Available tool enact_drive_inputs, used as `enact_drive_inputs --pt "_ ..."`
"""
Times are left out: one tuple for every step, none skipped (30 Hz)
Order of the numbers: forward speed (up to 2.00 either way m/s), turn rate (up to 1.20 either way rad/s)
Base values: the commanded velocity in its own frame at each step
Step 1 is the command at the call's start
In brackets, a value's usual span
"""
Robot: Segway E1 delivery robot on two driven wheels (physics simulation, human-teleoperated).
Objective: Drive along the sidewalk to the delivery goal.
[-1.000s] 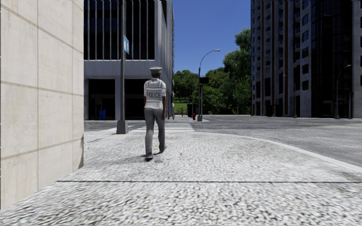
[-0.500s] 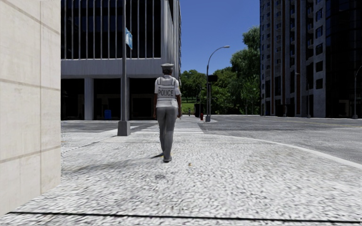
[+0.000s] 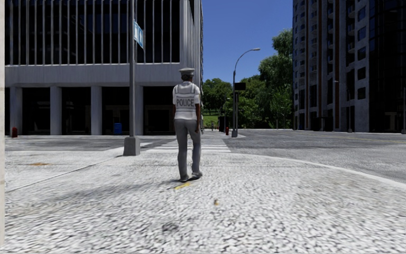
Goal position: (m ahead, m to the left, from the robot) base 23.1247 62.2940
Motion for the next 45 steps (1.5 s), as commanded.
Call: enact_drive_inputs --pt "1.24 0.0" --pt "1.24 0.0" --pt "1.25 0.0" --pt "1.25 0.0" --pt "1.25 0.0" --pt "1.25 0.0" --pt "1.25 0.0" --pt "1.24 0.0" --pt "1.2 0.0" --pt "1.2 0.0" --pt "1.17 0.0" --pt "1.16 0.0" --pt "1.15 0.0" --pt "1.15 0.0" --pt "1.15 0.0" --pt "1.14 0.0" --pt "1.14 0.0" --pt "1.14 0.0" --pt "1.14 0.0" --pt "1.14 0.0" --pt "1.14 0.0" --pt "1.14 0.0" --pt "1.14 0.06" --pt "1.14 0.15" --pt "1.14 0.19" --pt "1.14 0.23" --pt "1.14 0.23" --pt "1.14 0.24" --pt "1.14 0.26" --pt "1.14 0.29" --pt "1.14 0.29" --pt "1.14 0.31" --pt "1.14 0.32" --pt "1.14 0.32" --pt "1.14 0.33" --pt "1.14 0.33" --pt "1.14 0.33" --pt "1.14 0.29" --pt "1.15 0.0" --pt "1.15 0.0" --pt "1.16 0.0" --pt "1.25 0.0" --pt "1.31 0.0" --pt "1.31 0.0" --pt "1.32 0.0"
